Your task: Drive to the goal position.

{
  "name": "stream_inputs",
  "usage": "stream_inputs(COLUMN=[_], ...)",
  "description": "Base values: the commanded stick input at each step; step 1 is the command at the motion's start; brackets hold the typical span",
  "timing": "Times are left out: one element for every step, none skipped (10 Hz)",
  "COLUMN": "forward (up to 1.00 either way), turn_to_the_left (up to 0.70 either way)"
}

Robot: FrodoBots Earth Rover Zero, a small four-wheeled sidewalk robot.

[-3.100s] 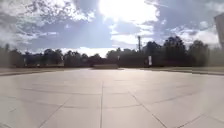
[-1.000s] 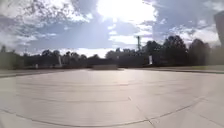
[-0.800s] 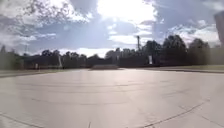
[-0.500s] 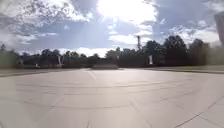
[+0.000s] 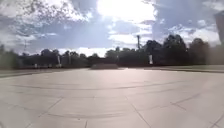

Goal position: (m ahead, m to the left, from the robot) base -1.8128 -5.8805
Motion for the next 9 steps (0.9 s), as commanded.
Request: stream_inputs(forward=[0.55, 0.54, 0.55, 0.55, 0.55, 0.55, 0.55, 0.55, 0.55], turn_to_the_left=[-0.01, -0.01, -0.01, -0.01, -0.01, -0.01, -0.01, -0.01, -0.01])
